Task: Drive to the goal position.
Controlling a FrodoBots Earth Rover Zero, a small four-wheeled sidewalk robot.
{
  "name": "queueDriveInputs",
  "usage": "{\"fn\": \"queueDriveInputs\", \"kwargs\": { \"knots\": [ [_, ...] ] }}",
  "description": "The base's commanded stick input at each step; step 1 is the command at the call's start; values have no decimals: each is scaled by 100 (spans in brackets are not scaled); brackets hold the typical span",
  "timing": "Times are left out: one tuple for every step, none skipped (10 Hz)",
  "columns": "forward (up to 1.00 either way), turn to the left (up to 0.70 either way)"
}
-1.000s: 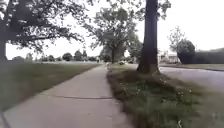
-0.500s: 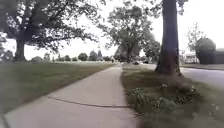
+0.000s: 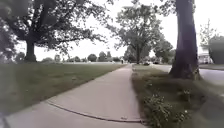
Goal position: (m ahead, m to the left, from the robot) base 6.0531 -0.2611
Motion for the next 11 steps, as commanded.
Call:
{"fn": "queueDriveInputs", "kwargs": {
  "knots": [
    [70,0],
    [70,0],
    [70,0],
    [70,0],
    [70,0],
    [70,0],
    [70,0],
    [70,-18],
    [70,-35],
    [70,-35],
    [70,-35]
  ]
}}
